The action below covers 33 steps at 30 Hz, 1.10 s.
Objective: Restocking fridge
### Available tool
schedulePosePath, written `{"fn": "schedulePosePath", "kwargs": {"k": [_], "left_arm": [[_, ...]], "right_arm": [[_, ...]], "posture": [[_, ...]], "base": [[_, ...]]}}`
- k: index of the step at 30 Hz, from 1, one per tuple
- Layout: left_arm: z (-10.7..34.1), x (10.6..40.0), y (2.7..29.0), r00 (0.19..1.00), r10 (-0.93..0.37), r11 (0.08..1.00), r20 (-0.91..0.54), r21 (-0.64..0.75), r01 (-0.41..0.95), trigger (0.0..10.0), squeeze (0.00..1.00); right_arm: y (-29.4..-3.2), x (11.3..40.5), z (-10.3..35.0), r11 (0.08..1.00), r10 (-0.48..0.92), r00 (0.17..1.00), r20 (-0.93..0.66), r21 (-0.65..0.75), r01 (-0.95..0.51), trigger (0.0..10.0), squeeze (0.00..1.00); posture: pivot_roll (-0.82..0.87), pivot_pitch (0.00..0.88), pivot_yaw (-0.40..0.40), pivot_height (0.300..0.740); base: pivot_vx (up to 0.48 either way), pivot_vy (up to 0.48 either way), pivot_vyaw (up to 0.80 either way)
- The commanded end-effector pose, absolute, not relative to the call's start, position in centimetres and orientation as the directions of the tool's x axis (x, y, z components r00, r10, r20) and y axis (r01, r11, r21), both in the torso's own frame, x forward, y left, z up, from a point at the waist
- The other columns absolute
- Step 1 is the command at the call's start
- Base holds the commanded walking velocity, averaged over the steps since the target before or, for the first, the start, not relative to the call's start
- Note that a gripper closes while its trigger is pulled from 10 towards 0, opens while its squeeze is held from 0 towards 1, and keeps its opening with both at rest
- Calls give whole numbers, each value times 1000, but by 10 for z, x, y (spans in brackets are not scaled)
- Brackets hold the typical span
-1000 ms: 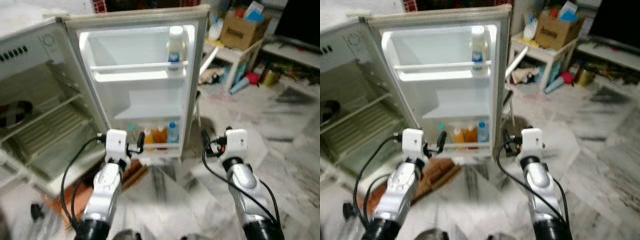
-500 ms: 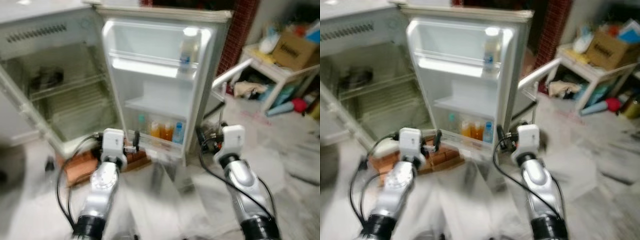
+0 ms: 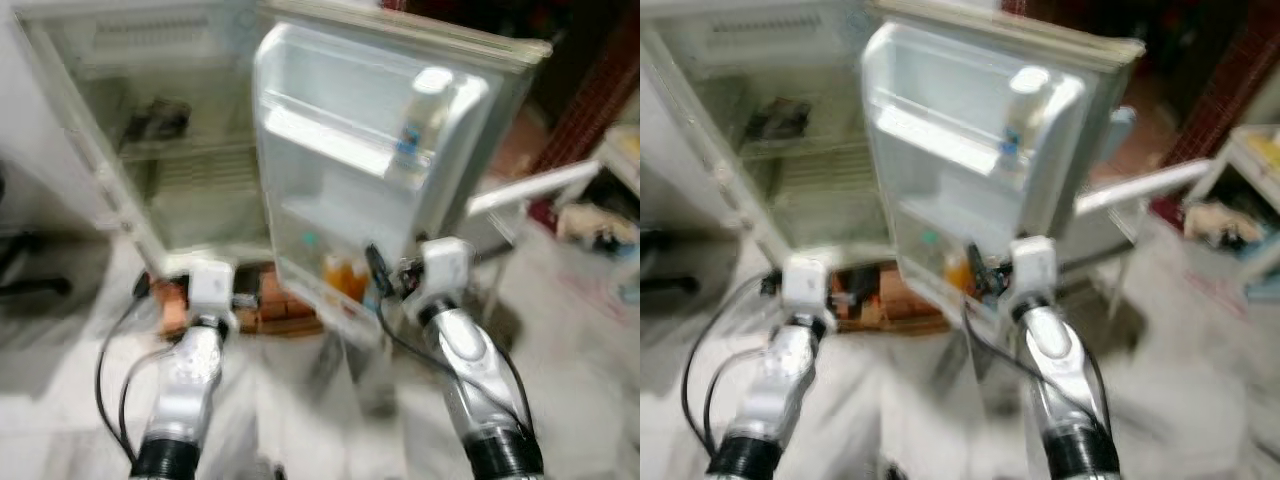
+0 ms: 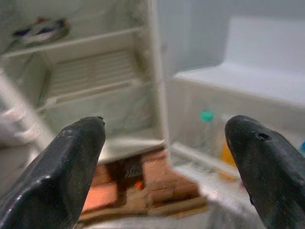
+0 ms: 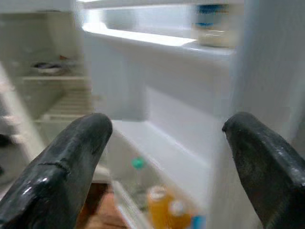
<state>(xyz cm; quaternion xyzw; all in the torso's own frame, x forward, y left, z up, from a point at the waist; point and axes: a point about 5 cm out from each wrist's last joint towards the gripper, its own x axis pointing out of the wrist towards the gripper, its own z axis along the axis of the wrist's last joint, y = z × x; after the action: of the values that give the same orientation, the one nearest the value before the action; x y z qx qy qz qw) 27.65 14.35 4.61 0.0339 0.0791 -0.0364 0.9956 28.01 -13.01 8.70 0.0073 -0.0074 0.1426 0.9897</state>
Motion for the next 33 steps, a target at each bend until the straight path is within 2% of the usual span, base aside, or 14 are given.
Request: {"fn": "schedulePosePath", "kwargs": {"k": [1,9,22,25,28,33], "left_arm": [[51,279,130,984,-105,991,-145,62,115,10000,0],[41,275,119,968,-139,988,-210,32,149,10000,0],[40,270,120,962,-177,980,-207,51,191,10000,0],[40,270,121,962,-171,980,-213,60,187,10000,0],[41,270,123,965,-162,982,-205,60,178,10000,0],[43,272,130,974,-129,989,-188,48,140,10000,0]], "right_arm": [[-144,280,88,970,245,969,15,-4,-245,10000,0],[-143,280,86,968,252,968,12,-11,-252,10000,0],[-140,280,83,955,297,955,-6,-14,-297,10000,0],[-140,281,84,954,299,954,2,-11,-299,10000,0],[-141,283,90,960,277,960,41,-41,-275,10000,0],[-139,289,95,965,263,963,61,-29,-262,10000,0]], "posture": [[-15,0,28,740],[-14,0,26,740],[-5,0,32,740],[-5,0,36,740],[-5,0,40,740],[1,0,42,740]], "base": [[281,-386,0],[0,-472,0],[-310,-364,0],[0,-458,0],[0,-385,800],[0,0,800]]}}
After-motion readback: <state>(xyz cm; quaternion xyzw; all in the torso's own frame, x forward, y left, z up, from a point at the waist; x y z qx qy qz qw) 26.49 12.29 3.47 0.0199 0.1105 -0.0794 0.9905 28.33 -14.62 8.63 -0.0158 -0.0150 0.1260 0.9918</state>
